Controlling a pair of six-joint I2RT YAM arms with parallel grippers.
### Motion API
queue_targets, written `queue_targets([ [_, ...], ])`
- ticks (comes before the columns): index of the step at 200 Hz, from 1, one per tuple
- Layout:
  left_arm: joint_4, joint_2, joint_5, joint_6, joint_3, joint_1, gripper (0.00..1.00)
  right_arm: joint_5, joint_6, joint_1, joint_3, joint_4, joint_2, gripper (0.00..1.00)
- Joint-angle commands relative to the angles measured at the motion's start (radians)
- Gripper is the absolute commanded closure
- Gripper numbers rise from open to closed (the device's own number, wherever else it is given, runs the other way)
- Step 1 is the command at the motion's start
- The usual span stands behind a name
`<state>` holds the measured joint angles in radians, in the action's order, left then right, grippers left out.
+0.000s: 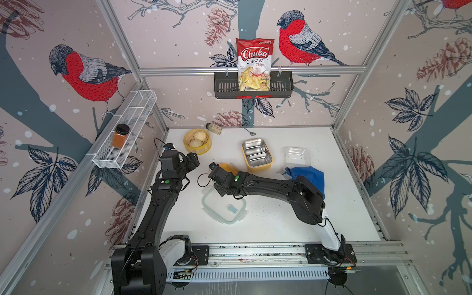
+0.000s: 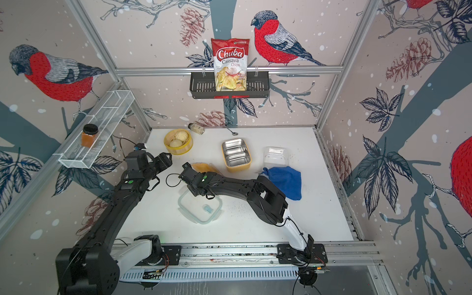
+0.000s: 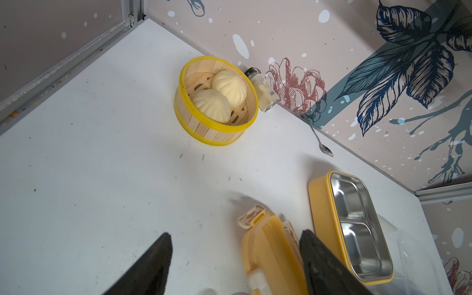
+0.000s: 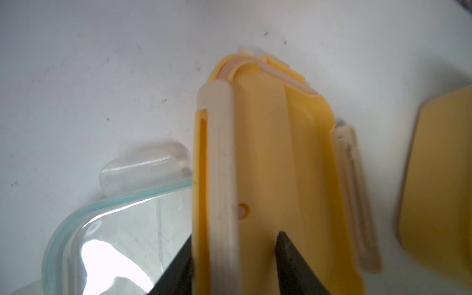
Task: Wipe the insides of the lunch boxes
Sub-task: Place the lid at the center of the board.
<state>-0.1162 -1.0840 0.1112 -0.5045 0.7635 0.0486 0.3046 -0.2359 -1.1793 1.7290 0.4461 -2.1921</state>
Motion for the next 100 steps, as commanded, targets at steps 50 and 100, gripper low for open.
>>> queue_targets([
  [50,0.045,-0.007,0.086,0.039,0.02,0.0,0.21,-0.129,-0.094,0.063,-0.034,-0.063,0.194,0.22],
  [100,0.098,-0.105,0.066,0.075,0.143,-0.263,0.21,-0.076,-0.234,0.392,-0.381,-0.119,0.625,0.17],
])
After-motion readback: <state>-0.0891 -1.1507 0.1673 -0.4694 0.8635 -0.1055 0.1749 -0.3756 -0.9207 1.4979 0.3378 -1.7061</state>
